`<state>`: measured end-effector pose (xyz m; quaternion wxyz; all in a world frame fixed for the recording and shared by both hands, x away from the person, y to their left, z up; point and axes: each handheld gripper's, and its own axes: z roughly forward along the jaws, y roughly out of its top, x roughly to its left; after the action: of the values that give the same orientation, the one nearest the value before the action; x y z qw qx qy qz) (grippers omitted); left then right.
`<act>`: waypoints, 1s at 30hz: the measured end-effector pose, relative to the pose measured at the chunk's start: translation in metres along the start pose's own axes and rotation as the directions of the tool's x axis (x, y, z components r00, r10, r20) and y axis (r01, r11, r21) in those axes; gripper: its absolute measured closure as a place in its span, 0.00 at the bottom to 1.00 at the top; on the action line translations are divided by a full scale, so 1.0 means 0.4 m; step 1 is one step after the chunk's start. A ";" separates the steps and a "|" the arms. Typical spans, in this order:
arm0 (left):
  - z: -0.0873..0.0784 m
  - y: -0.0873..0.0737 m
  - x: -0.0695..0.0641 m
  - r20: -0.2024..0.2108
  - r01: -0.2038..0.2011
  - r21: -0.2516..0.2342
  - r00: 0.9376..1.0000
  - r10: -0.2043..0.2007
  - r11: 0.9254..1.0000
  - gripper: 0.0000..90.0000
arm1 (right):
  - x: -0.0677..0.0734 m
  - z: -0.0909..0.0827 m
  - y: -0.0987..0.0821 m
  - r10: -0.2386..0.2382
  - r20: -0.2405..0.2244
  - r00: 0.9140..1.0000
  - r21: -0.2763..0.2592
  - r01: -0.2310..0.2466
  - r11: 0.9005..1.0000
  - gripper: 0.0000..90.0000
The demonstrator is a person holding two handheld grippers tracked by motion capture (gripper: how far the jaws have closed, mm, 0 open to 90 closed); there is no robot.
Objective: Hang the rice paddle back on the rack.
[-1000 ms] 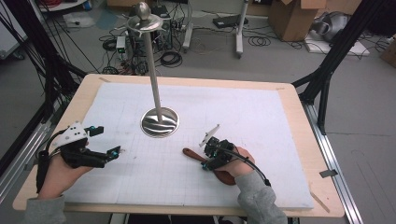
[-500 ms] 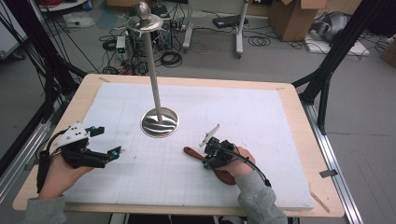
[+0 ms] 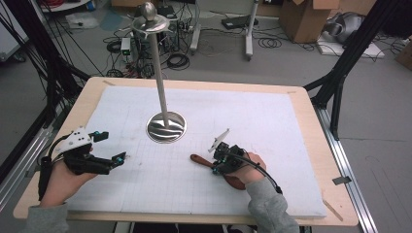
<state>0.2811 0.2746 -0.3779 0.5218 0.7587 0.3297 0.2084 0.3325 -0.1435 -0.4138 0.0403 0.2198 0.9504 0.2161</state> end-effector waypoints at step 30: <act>0.005 0.001 0.002 0.003 0.001 0.000 1.000 -0.001 1.000 0.02 | -0.036 -0.117 -0.036 0.073 -0.038 0.997 -0.336 -0.081 0.938 0.86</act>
<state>0.2831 0.2739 -0.3781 0.5224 0.7587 0.3293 0.2073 0.3317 -0.1798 -0.3778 0.0570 0.2439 0.8906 0.3797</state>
